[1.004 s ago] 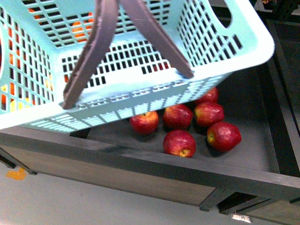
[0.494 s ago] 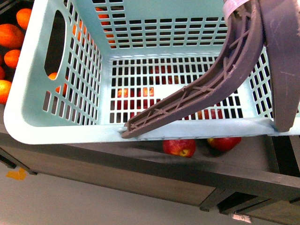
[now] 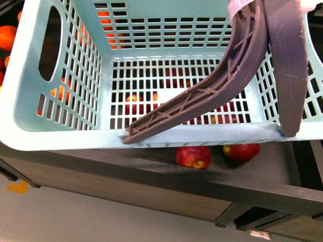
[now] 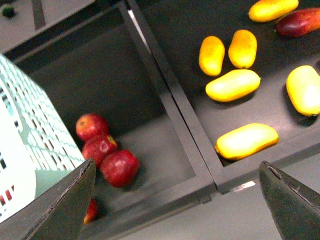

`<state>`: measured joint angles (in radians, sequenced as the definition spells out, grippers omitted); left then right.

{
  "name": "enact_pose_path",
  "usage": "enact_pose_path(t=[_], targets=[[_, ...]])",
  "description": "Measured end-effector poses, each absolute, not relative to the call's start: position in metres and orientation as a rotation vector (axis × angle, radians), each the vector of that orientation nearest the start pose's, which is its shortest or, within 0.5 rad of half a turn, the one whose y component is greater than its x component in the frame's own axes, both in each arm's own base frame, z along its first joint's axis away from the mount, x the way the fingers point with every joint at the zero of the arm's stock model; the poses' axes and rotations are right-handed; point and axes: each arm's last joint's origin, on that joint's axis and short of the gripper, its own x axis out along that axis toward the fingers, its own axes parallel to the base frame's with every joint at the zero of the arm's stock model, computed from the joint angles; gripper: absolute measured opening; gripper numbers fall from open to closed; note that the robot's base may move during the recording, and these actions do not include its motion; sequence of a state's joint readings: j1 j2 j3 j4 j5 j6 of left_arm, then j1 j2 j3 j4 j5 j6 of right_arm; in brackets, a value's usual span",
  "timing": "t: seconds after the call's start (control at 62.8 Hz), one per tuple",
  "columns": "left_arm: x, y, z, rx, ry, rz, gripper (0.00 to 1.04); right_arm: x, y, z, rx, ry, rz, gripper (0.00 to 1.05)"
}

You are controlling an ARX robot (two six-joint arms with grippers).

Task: Pick mango and avocado into basket

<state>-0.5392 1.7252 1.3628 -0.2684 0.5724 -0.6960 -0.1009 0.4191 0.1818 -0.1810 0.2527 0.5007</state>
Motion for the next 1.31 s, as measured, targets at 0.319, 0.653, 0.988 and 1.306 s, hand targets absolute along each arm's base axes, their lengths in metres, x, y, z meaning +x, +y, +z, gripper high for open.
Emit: enact_pose_path(t=[0.319,0.653,0.988,1.306], targets=[[0.323,-0.211,0.279,-0.609,1.004,-0.790,0.16,0.191,-0.089,0.178,0.636,0.339,-0.632,0.96],[0.323,-0.211,0.279,-0.611,1.007,-0.794,0.16,0.264,-0.162,0.081,0.825,0.649,-0.920,0.96],[0.323,-0.211,0.279,-0.610,1.006,-0.793,0.16,0.300,-0.179,0.021,0.961,0.765,-0.990,0.96],[0.323,-0.211,0.279,-0.610,1.006,-0.793,0.16,0.335,-0.186,-0.007,1.009,0.775,-1.016,0.96]])
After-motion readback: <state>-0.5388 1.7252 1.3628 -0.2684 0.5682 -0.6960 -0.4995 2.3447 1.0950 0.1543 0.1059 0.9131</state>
